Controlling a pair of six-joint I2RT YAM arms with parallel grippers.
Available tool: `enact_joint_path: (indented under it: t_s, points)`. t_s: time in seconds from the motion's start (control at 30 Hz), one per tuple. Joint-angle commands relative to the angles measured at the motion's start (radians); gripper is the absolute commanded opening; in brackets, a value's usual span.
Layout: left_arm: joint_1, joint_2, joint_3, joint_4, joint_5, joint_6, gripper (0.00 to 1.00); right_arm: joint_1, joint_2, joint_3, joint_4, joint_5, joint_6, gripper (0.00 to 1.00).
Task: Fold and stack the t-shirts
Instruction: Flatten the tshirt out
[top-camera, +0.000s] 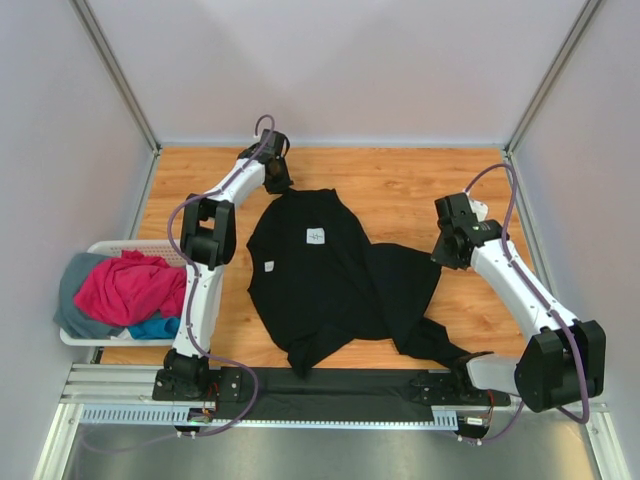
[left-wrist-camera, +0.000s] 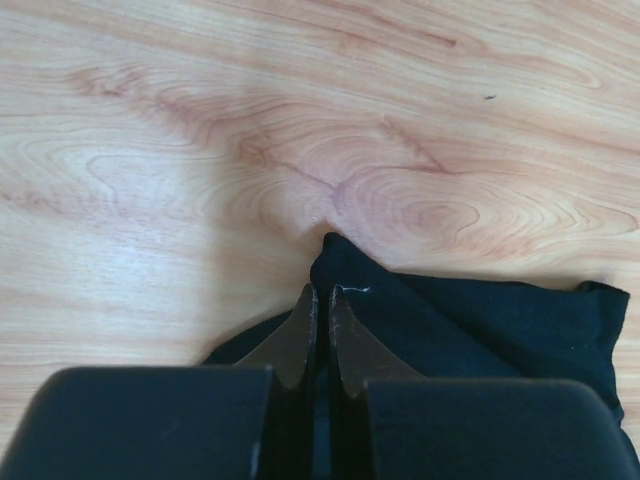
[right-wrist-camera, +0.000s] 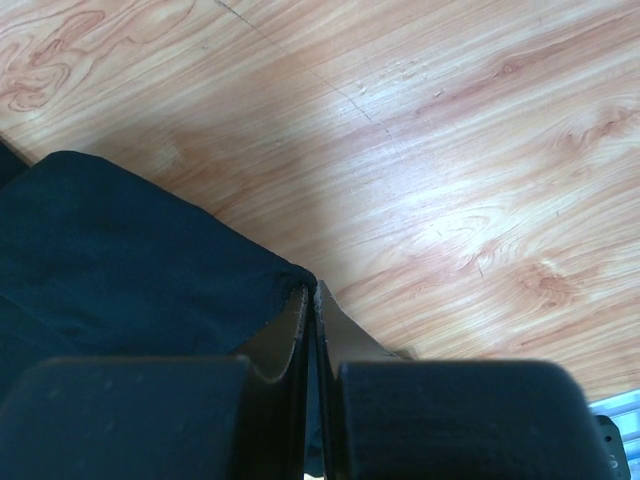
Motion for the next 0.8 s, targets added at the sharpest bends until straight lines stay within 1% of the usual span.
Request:
enact_joint_path:
  t_s: [0.0,0.1,0.13,0.2,0.23,0.27,0.3,0.33,0.37,0.4,0.43,0.5,0.53,0.6,0.63,0.7,0.73,0.77]
  points:
    - [0.000,-0.049,0.040,0.033,0.043,0.043,0.00,-0.015,-0.005,0.045,0.013,0.008,-0.029,0.01]
    - [0.000,-0.148,0.000,0.051,0.058,0.102,0.00,-0.043,0.001,0.068,0.026,0.001,-0.029,0.00]
    - [0.000,-0.225,-0.061,0.084,0.061,0.118,0.00,-0.066,0.011,0.085,0.034,-0.023,-0.027,0.01]
    - [0.000,-0.314,-0.144,0.135,0.098,0.167,0.00,-0.090,0.025,0.093,0.057,-0.055,-0.029,0.00]
    - [-0.001,-0.404,-0.241,0.198,0.121,0.184,0.00,-0.113,0.041,0.097,0.086,-0.072,-0.035,0.00]
    - [-0.003,-0.450,-0.297,0.233,0.188,0.210,0.00,-0.124,0.051,0.097,0.100,-0.072,-0.040,0.00]
    - [-0.004,-0.496,-0.357,0.315,0.231,0.262,0.00,-0.135,0.061,0.100,0.112,-0.072,-0.044,0.01]
    - [-0.006,-0.583,-0.490,0.359,0.282,0.289,0.00,-0.158,0.085,0.106,0.138,-0.072,-0.050,0.01]
    - [-0.014,-0.627,-0.558,0.402,0.342,0.308,0.00,-0.172,0.096,0.125,0.148,-0.071,-0.053,0.01]
    - [-0.020,-0.696,-0.616,0.442,0.348,0.319,0.00,-0.199,0.111,0.135,0.160,-0.068,-0.053,0.00]
    - [-0.035,-0.722,-0.711,0.451,0.351,0.329,0.00,-0.216,0.145,0.148,0.175,-0.071,-0.049,0.00]
    - [-0.056,-0.770,-0.787,0.447,0.344,0.328,0.00,-0.267,0.186,0.197,0.192,-0.110,-0.031,0.00]
    - [-0.087,-0.809,-0.858,0.441,0.342,0.331,0.00,-0.306,0.223,0.212,0.213,-0.173,-0.024,0.00]
    - [-0.125,-0.854,-0.932,0.442,0.333,0.333,0.00,-0.325,0.258,0.252,0.230,-0.209,-0.040,0.01]
    - [-0.168,-0.904,-1.007,0.444,0.334,0.330,0.00,-0.327,0.287,0.267,0.228,-0.192,-0.050,0.01]
    - [-0.220,-0.983,-1.075,0.431,0.302,0.330,0.00,-0.327,0.315,0.299,0.203,-0.167,-0.073,0.00]
    - [-0.280,-1.009,-1.132,0.422,0.287,0.331,0.00,-0.328,0.332,0.303,0.198,-0.140,-0.080,0.00]
    - [-0.311,-1.034,-1.156,0.410,0.247,0.336,0.00,-0.328,0.335,0.306,0.195,-0.132,-0.087,0.00]
